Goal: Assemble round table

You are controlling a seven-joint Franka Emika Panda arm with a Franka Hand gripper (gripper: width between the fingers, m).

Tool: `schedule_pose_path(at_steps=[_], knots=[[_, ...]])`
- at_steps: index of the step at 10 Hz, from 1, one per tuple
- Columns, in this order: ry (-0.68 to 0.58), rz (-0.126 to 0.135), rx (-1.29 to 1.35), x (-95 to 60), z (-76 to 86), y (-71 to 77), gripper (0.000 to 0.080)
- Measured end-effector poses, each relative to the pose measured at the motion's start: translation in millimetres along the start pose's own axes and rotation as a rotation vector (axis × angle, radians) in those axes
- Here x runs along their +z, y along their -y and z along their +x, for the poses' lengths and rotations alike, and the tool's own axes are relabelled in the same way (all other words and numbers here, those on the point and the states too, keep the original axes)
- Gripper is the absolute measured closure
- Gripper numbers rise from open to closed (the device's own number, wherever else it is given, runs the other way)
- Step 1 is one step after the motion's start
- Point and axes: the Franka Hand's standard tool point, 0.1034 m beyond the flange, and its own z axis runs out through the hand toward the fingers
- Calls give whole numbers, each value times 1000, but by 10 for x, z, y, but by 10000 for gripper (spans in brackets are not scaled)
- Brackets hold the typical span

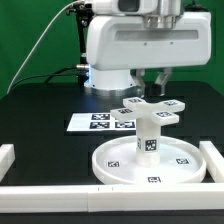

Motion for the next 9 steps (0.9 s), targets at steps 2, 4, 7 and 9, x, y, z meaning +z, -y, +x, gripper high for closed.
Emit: schedule_pose_path(at_steps=[2, 4, 7, 9], knots=[[5, -2, -153, 23, -32, -24, 396], [6, -2, -198, 27, -35, -27, 173], [10, 15, 216, 63, -149, 92, 154], [-7, 72, 348, 71, -191, -17, 150]])
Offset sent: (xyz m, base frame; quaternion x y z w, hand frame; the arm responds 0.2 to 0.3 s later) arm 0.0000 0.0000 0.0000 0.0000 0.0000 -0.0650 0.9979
